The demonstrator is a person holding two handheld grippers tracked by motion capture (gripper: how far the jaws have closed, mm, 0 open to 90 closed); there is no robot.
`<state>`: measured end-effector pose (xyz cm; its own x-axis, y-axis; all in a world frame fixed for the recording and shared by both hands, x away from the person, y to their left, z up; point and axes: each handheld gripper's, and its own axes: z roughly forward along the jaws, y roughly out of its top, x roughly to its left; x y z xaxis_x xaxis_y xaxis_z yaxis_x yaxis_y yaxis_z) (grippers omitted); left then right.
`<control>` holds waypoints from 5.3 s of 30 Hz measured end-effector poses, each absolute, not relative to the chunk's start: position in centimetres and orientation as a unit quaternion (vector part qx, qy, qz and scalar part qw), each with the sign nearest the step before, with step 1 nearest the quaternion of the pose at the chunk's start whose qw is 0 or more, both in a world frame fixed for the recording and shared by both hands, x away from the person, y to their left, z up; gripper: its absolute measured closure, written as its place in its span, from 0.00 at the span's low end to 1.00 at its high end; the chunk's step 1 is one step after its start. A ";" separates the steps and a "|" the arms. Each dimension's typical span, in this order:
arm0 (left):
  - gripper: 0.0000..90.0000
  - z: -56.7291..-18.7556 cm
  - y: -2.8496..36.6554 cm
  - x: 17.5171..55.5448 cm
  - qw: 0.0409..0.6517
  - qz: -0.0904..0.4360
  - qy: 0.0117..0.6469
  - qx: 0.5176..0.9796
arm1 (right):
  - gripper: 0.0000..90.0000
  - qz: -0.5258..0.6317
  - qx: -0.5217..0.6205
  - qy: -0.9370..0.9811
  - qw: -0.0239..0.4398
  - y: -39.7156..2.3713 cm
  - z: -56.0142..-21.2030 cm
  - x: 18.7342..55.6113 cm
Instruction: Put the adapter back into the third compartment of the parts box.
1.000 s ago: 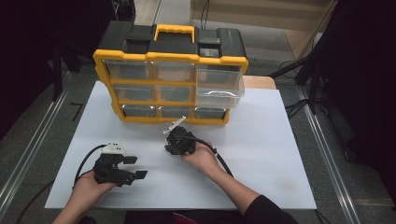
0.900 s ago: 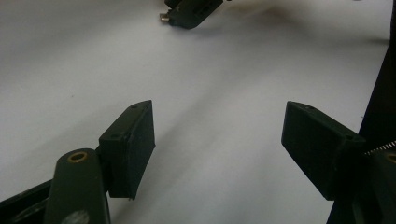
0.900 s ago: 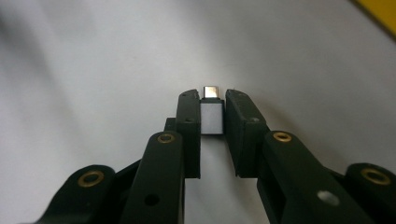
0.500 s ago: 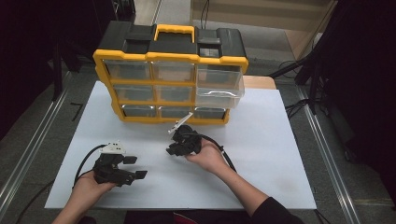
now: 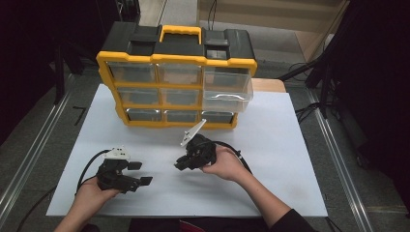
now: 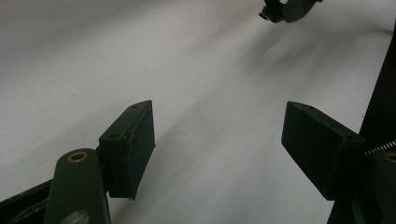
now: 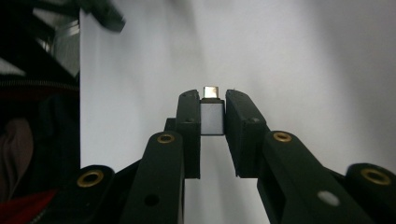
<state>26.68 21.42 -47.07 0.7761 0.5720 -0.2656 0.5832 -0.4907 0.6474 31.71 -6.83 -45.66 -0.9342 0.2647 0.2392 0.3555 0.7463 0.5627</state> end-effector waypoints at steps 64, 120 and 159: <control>0.30 -47.2 21.4 26.7 0.371 -0.011 0.335 0.866 | 0.82 -0.268 -0.107 -0.953 0.088 -6.0 -35.1 32.0; 0.30 -47.2 21.3 26.8 0.369 -0.014 0.331 0.868 | 0.82 -0.297 -0.141 -0.944 0.034 -9.0 -21.9 36.0; 0.30 -47.3 21.3 26.7 0.363 -0.014 0.328 0.872 | 0.82 -0.303 -0.233 -0.924 -0.018 -17.0 -18.9 38.9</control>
